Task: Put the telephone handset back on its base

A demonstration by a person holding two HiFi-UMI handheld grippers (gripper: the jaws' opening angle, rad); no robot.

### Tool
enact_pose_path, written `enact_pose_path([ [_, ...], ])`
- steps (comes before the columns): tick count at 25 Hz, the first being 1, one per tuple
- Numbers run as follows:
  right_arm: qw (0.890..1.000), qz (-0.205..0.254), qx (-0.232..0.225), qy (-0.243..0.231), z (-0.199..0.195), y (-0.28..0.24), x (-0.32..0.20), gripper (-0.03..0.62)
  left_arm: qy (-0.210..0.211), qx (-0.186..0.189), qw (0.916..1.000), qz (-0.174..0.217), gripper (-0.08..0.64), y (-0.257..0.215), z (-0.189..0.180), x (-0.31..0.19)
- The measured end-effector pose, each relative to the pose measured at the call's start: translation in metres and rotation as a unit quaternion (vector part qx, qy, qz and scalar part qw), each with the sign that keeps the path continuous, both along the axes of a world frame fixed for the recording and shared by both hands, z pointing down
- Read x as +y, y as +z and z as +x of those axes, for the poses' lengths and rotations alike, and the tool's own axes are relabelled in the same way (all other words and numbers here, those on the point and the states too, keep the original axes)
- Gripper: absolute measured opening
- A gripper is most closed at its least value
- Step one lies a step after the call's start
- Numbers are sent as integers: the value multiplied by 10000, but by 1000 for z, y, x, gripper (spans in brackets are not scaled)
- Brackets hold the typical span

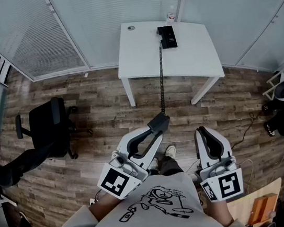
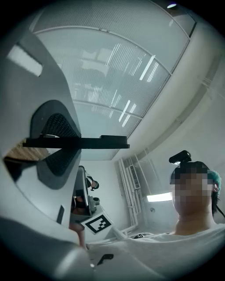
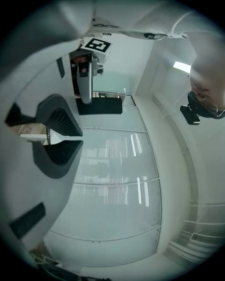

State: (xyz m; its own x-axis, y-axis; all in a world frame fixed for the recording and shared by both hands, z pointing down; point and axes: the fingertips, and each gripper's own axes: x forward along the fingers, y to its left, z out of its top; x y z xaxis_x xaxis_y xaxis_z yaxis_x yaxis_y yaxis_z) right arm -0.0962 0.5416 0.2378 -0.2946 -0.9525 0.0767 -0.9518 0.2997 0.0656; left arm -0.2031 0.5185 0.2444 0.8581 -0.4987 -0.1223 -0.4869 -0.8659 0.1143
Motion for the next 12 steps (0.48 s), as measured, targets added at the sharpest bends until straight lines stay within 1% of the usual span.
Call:
enact_pose_path([
  [5, 9998, 113, -131, 100, 7, -2, -10, 28, -32, -6, 10000, -23, 69, 1, 0, -7],
  [12, 9997, 67, -233, 45, 23, 4, -37, 28, -130, -17, 9999, -75, 69, 4, 10, -34],
])
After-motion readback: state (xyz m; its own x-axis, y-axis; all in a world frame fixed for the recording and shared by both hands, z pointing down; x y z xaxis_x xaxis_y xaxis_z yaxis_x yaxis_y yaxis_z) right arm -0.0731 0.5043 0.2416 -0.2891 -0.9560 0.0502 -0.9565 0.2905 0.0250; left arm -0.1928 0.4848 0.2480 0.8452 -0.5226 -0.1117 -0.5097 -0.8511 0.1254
